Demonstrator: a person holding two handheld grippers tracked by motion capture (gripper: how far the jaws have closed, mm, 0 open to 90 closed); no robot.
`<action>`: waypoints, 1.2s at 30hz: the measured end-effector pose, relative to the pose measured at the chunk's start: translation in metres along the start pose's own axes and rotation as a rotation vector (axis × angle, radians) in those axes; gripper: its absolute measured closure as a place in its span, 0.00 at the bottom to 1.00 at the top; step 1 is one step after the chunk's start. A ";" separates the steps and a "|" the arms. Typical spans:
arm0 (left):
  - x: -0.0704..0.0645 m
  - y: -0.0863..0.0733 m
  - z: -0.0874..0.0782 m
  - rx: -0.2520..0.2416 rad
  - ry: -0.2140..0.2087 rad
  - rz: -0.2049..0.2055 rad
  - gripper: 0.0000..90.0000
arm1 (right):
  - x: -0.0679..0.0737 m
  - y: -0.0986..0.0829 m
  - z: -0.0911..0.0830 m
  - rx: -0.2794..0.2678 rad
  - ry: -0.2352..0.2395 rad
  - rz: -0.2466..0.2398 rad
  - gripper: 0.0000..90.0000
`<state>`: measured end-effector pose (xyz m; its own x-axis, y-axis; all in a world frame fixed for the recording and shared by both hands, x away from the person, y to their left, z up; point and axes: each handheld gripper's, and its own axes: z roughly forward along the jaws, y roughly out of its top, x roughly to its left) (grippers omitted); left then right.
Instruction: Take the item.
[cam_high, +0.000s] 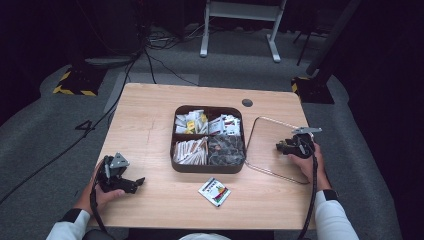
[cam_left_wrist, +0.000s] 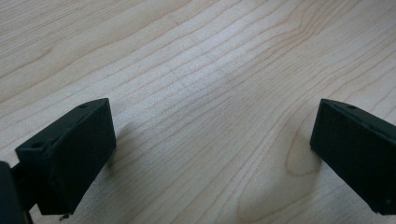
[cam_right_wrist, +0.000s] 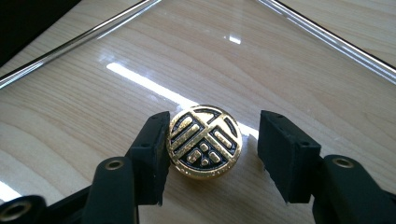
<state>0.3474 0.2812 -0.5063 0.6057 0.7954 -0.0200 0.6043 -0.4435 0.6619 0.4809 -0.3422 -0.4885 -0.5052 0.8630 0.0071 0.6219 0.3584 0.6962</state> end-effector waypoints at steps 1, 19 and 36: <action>0.000 0.000 0.000 0.000 0.000 0.000 0.00 | 0.000 0.001 0.001 0.000 0.000 0.001 0.51; 0.001 0.000 0.000 0.000 -0.002 0.002 0.00 | 0.003 0.003 0.002 -0.006 0.006 -0.048 0.65; 0.000 0.000 0.000 0.000 -0.003 0.000 0.00 | -0.004 0.002 -0.014 -0.048 -0.024 -0.032 0.65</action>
<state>0.3475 0.2814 -0.5064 0.6073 0.7942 -0.0216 0.6039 -0.4438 0.6621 0.4760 -0.3495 -0.4771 -0.5098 0.8597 -0.0324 0.5760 0.3690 0.7294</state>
